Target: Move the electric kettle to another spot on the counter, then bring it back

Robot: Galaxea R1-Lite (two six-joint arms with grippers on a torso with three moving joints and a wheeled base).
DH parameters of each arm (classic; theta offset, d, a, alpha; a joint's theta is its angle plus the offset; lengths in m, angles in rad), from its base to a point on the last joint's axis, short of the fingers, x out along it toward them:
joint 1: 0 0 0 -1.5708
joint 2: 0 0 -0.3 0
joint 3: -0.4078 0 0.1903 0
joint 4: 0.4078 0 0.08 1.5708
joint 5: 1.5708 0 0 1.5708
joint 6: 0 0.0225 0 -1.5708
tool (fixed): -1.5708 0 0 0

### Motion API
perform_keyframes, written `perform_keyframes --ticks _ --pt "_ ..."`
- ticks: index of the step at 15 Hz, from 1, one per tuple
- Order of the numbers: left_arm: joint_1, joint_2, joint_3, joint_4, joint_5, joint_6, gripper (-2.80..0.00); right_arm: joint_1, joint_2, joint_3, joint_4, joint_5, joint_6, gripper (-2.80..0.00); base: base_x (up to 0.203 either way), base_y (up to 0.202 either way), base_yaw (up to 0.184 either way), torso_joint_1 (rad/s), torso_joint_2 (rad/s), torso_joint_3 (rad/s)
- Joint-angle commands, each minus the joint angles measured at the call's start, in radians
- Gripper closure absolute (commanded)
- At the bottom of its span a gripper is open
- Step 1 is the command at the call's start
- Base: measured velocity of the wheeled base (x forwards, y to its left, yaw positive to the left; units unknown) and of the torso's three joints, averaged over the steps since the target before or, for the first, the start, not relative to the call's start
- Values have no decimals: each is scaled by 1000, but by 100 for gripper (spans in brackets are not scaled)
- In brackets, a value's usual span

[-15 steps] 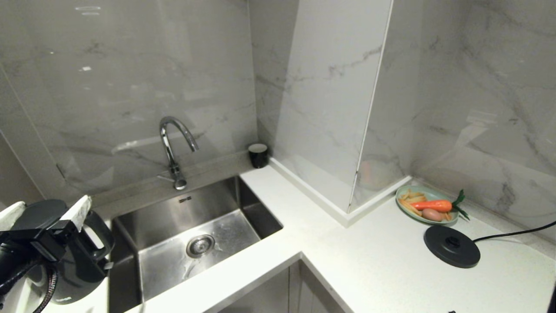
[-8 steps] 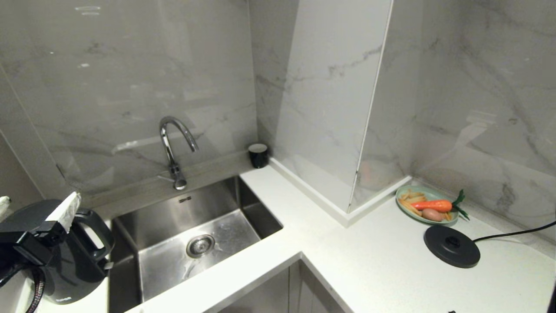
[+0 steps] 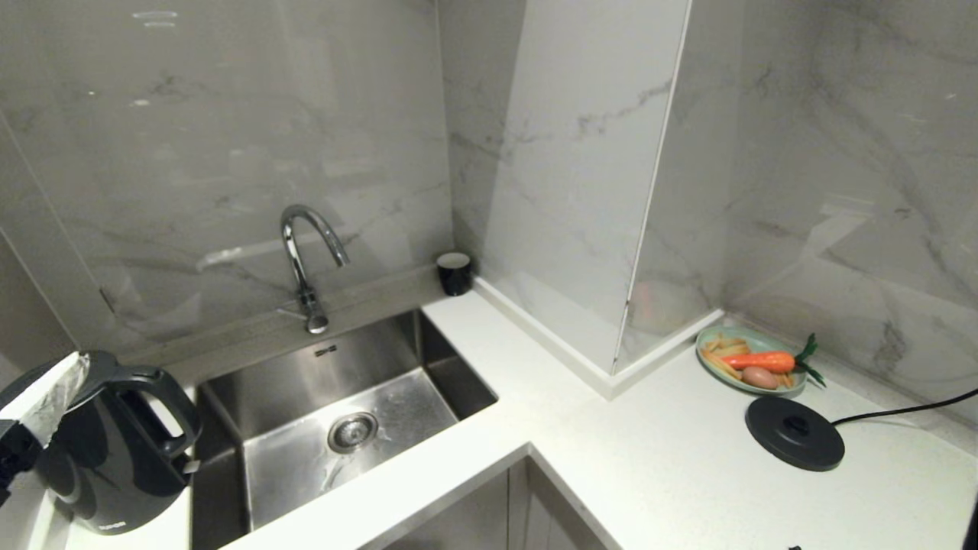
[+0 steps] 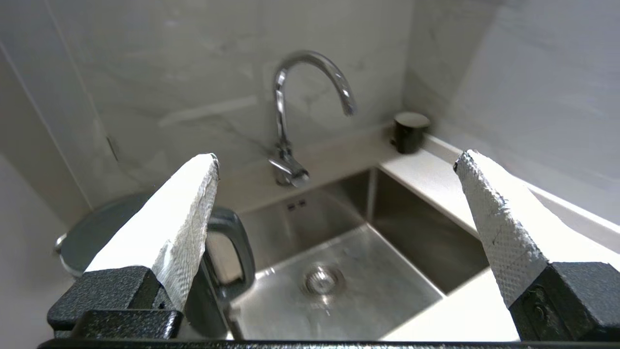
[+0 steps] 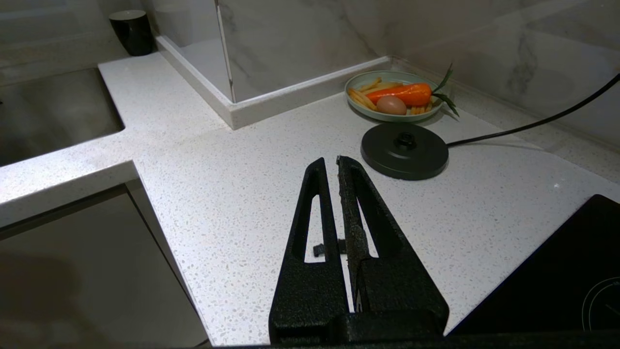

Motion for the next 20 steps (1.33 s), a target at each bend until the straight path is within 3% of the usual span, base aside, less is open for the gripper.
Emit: perform_keyframes --ticks 1,5,8,10,14,18,20 --pt "-8 -152 -60 200 -10 -1 -280 0 0 0 1 0 -1 0 0 0 0 0 0 0" --pt "-8 -258 -101 268 -14 -1 -280 0 0 0 1 -1 -1 0 0 0 0 0 0 0" --pt "-21 -381 -256 565 -38 -3 -280 0 0 0 1 -1 -1 0 0 0 0 0 0 0" --pt "-27 -436 -313 657 -48 -3 -280 0 0 0 1 -3 8 0 0 0 0 0 0 0" --pt "-29 -452 -346 689 -41 -24 -280 0 0 0 -1 -1 10 0 0 0 0 0 0 0" --pt "-153 -451 -374 739 -31 -29 -280 0 0 0 -1 -2 10 0 0 0 0 0 0 0" --pt "-133 -481 -357 760 -23 -21 -280 0 0 0 -1 -3 10 0 0 0 0 0 0 0"
